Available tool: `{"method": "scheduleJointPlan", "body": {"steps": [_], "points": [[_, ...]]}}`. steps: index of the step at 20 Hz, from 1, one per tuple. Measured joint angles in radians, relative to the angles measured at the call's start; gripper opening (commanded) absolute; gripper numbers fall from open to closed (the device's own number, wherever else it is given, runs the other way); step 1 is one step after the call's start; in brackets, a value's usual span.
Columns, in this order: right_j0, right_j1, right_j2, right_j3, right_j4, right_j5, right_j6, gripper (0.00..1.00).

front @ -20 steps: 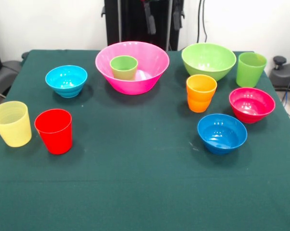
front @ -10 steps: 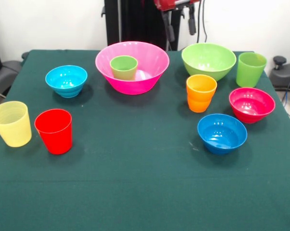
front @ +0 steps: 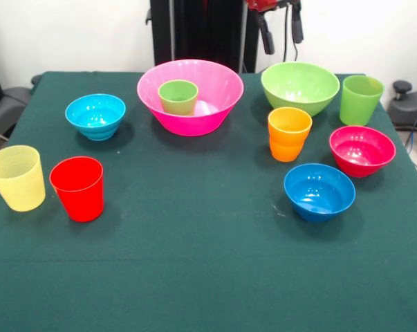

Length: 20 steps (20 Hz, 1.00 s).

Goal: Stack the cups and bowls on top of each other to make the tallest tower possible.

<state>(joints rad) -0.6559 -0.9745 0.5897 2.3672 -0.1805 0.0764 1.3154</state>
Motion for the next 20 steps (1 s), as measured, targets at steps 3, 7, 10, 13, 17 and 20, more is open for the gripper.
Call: {"method": "scheduleJointPlan", "body": {"steps": [3,7,10,13,17,20], "points": [[0.008,0.002,-0.001,0.0,-0.017,-0.004,0.0,1.0],[0.028,0.032,-0.016,0.0,-0.068,-0.044,0.0,1.0],[0.033,0.053,-0.021,0.0,-0.094,-0.065,0.0,1.0],[0.031,0.085,-0.021,0.0,-0.128,-0.09,0.0,1.0],[0.008,0.143,-0.021,-0.001,-0.19,-0.132,0.0,1.0],[-0.012,0.17,-0.021,-0.001,-0.223,-0.146,0.0,1.0]]}}
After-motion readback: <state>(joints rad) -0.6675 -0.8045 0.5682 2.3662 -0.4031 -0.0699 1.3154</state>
